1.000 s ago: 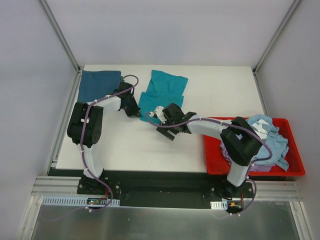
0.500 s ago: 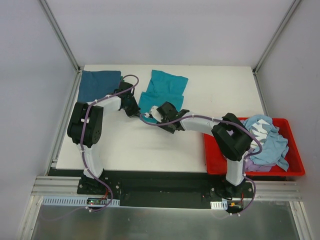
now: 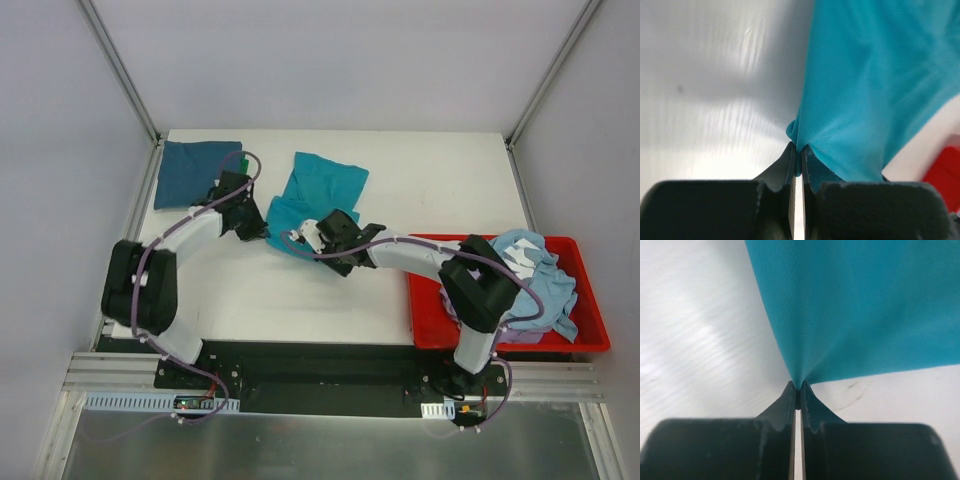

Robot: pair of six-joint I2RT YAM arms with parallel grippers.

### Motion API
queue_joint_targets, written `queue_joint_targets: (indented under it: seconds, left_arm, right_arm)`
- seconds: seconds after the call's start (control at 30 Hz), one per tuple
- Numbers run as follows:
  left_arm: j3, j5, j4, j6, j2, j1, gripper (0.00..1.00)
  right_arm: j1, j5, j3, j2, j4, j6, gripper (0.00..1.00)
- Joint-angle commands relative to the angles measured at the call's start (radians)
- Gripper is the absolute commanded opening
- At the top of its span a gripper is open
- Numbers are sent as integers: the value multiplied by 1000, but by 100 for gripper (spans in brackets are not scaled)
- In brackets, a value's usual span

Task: Fold and stack the t-shirts
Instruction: Grab one side of the 2/3 rectangular tshirt with both arms, then fold the long partially folded tshirt into a neat square

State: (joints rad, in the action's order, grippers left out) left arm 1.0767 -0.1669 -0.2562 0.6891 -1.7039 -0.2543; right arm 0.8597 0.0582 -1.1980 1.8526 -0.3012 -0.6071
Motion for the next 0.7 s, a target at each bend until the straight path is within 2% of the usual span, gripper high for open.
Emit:
queue_joint_targets:
  seconds: [0.0, 0.07, 0.17, 0.27, 0.33, 0.5, 0.67]
  left_arm:
    - [-130, 136, -51, -13, 306, 13, 0]
    - [-185, 156, -83, -16, 415, 13, 0]
    - [-236, 202, -142, -13, 587, 13, 0]
    - [-271, 236, -199, -8, 757, 13, 0]
    - [-290, 253, -216, -8, 858, 13, 0]
    - [-304, 250, -226, 6, 1004, 13, 0]
    - [-259, 254, -224, 0, 926, 13, 0]
  right_arm:
    - [67, -216, 73, -206, -24, 191, 1]
    - [116, -267, 113, -284, 2, 259, 1]
    - [173, -424, 138, -390, 36, 358, 1]
    - [183, -634, 156, -444, 102, 482, 2]
    - [183, -698, 164, -473, 129, 539, 2]
    - [183, -715, 172, -501, 142, 636, 2]
    - [173, -612, 201, -507, 142, 649, 1]
